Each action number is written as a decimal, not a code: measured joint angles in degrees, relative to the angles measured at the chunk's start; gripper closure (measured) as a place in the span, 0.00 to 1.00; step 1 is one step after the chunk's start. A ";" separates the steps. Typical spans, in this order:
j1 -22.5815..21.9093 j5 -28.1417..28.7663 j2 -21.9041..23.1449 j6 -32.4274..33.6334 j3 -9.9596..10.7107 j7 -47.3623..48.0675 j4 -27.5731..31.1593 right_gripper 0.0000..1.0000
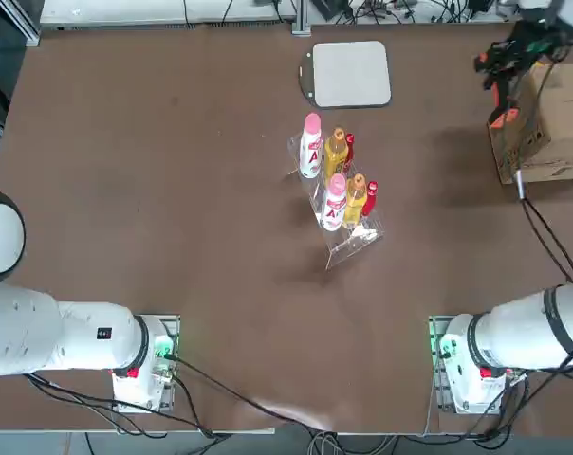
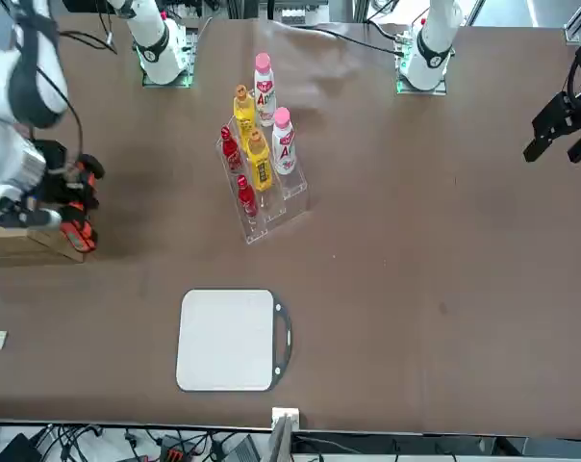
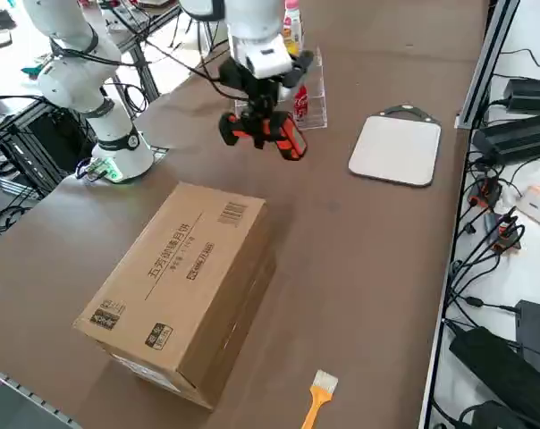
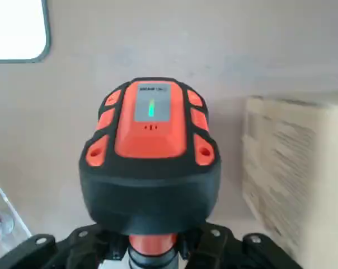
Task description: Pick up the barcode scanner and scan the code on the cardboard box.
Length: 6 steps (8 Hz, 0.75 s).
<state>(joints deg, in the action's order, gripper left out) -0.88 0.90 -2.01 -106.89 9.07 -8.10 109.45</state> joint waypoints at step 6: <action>16.92 -2.70 2.96 1.25 0.49 -15.77 -0.46 0.57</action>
<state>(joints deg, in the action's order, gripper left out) 16.04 -1.80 0.95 -105.63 9.56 -23.86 108.99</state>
